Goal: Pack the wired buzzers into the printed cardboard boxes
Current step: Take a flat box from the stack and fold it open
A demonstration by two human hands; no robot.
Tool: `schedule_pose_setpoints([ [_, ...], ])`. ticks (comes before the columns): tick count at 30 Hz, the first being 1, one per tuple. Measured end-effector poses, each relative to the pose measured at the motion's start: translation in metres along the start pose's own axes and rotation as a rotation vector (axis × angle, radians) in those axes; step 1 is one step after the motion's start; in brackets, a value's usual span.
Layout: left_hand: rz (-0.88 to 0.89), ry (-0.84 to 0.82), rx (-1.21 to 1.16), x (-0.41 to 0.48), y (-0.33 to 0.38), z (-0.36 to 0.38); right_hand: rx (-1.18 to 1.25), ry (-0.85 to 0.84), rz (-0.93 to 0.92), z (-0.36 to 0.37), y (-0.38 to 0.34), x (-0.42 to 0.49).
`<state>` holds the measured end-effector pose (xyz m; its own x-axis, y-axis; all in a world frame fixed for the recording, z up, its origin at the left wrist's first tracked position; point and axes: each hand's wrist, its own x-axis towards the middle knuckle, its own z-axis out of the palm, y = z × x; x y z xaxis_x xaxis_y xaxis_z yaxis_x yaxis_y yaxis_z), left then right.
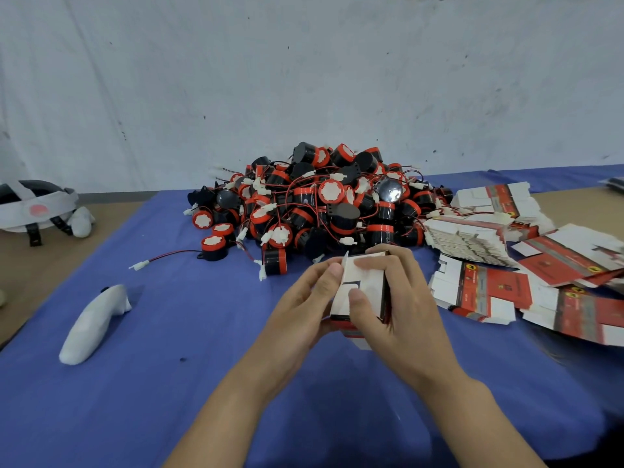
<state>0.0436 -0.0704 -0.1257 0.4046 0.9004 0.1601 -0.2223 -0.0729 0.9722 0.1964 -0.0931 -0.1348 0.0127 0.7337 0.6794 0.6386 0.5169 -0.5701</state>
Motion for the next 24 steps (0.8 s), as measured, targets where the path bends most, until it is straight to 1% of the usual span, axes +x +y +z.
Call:
schedule_pose_setpoints([
  [6, -0.020, 0.026, 0.065, 0.001, -0.003, -0.004, 0.093, -0.135, 0.043, -0.002, 0.003, -0.003],
  [8, -0.018, 0.026, 0.104, 0.000, -0.006, -0.005, 0.079, -0.161, 0.038, -0.001, 0.003, -0.004],
  [18, -0.023, 0.031, 0.121, 0.003, -0.009, -0.010, 0.050, -0.215, 0.008, 0.002, 0.003, -0.004],
  [24, -0.023, 0.042, 0.208, 0.004, -0.014, -0.012, -0.053, -0.254, -0.051, 0.005, -0.001, -0.004],
])
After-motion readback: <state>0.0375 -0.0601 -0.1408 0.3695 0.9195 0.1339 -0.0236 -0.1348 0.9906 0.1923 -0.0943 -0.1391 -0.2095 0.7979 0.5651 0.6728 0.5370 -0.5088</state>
